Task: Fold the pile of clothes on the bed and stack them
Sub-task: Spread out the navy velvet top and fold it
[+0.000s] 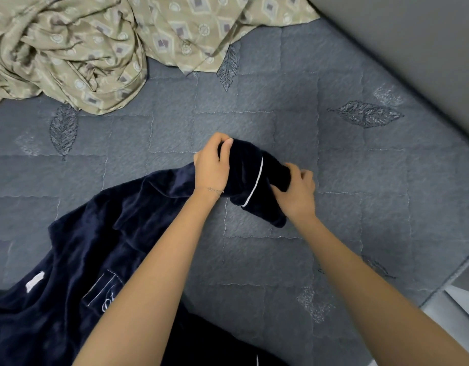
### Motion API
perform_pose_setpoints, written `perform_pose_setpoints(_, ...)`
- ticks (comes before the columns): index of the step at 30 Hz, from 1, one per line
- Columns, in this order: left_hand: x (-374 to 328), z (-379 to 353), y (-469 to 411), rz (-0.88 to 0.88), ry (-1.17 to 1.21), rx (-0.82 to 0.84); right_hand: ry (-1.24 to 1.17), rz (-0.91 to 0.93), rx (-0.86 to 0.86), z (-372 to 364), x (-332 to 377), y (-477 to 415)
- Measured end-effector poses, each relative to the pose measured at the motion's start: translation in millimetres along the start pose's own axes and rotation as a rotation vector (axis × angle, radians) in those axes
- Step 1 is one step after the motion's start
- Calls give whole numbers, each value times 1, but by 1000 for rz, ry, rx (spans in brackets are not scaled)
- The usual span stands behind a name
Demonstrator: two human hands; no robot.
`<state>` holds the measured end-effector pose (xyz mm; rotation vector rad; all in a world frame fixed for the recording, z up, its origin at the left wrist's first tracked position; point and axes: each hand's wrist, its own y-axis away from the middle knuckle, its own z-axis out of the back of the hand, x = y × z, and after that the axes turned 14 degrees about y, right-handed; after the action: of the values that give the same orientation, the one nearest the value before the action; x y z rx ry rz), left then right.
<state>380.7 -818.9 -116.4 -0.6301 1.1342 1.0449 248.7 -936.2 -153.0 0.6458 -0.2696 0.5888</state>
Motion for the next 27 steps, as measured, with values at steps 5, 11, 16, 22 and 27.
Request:
perform_pose_setpoints(5,10,17,7,-20,-263,21,-188,119,-248,4,0,-11)
perform_pose_setpoints(11,40,40,17,63,-324,14,-600,37,-256,48,19,-36)
perform_pose_setpoints(16,48,37,11,89,-435,129,-466,134,-335,86,27,-64)
perform_pose_setpoints(22,34,21,-3,71,-103,-380,-162,34,-286,91,12,-83)
perform_pose_setpoints(27,42,21,20,-9,-220,-331,150,135,-318,61,5,-58)
